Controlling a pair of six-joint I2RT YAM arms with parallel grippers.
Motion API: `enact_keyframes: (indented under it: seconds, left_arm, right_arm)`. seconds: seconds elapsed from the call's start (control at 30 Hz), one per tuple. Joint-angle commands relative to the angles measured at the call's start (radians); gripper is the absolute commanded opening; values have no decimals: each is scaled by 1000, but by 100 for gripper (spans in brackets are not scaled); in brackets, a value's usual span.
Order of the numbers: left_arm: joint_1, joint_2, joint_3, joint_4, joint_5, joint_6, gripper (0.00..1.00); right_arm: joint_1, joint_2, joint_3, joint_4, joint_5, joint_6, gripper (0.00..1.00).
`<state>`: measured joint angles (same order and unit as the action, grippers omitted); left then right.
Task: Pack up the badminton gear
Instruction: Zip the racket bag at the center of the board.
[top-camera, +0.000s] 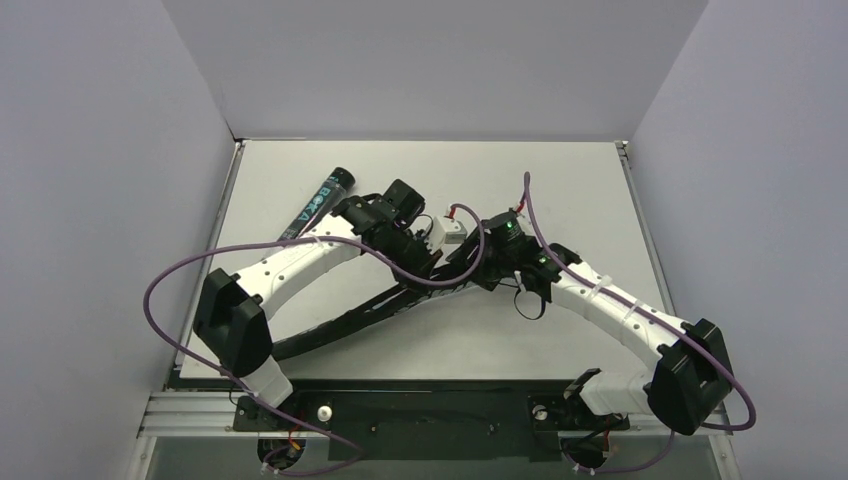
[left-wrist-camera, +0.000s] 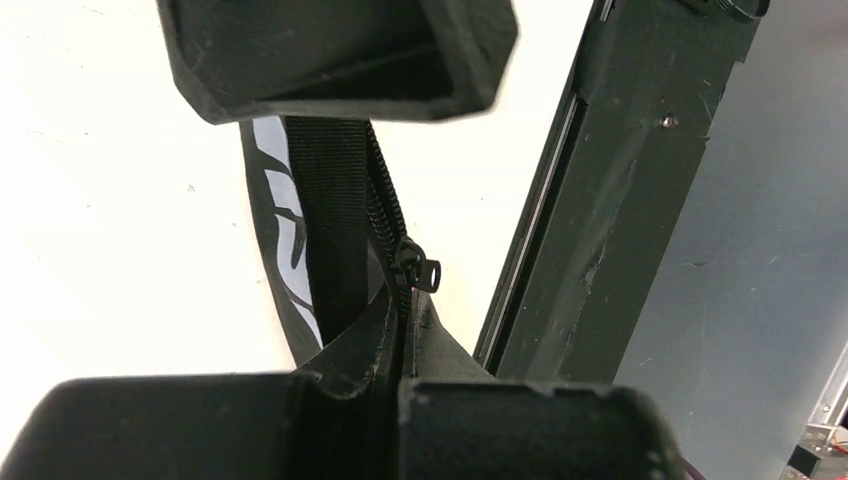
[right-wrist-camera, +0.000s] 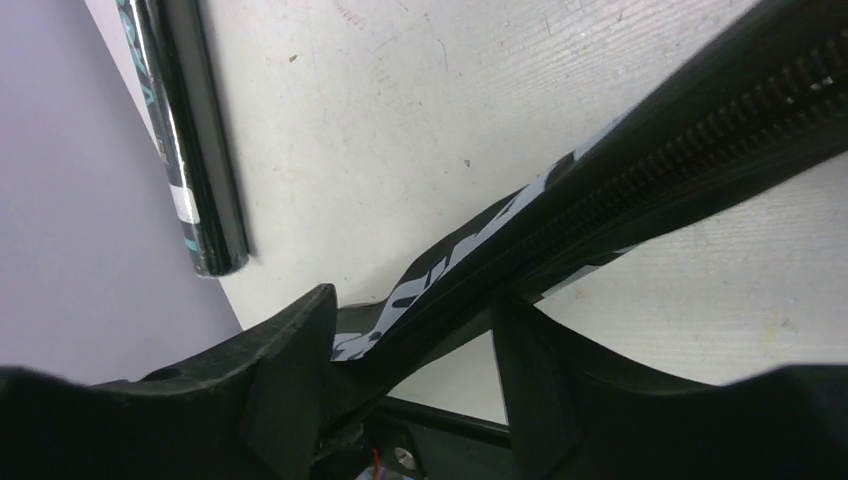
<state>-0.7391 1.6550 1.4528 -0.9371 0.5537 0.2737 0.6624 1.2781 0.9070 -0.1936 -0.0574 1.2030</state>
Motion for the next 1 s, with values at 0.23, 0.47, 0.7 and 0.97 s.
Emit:
enact_keyframes:
  seconds: [0.23,0.47,0.7,0.97]
  left_arm:
    - [-53,-95,-4,22,7,56,0]
    - [-53,-157,-67,-20,9,66,1]
    - [-53,-204,-103,-37,13,56,1]
    - [-50,-230,-128,-66,12,72,11]
  right_arm:
    - [-23,-19,-13,-40,15,44,0]
    - [-98,-77,-42,-89,22,30,0]
    - [-109,-81,-45,-100,21,24,0]
    - [-112,-76,-43,-116,27,20,0]
